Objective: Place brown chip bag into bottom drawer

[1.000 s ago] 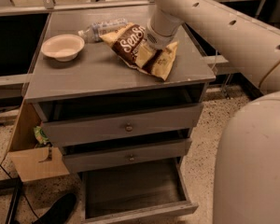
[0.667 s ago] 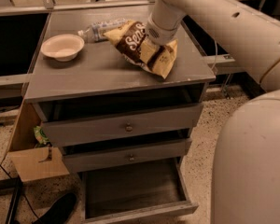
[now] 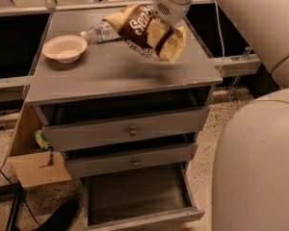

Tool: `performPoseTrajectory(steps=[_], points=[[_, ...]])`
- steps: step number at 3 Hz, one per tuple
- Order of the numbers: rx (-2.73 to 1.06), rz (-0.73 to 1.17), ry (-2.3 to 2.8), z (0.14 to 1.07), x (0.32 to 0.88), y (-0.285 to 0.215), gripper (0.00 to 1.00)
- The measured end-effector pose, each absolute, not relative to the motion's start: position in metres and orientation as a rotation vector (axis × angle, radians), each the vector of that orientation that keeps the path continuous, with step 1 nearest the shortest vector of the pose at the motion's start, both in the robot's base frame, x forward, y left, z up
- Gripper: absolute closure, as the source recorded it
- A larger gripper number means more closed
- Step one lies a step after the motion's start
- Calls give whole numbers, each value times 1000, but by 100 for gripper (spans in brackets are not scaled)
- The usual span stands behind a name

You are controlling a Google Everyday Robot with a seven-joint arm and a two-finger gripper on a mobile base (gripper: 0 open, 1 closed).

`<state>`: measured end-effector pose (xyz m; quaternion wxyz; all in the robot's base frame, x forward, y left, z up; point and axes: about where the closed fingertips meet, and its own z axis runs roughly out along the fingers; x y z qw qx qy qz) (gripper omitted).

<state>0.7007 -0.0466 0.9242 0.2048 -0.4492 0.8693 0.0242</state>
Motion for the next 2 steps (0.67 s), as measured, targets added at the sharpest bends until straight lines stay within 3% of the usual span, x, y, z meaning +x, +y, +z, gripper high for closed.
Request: performPoseTrajectory(steps=[2], points=[[-1276, 53, 2407, 926, 702, -46, 100]])
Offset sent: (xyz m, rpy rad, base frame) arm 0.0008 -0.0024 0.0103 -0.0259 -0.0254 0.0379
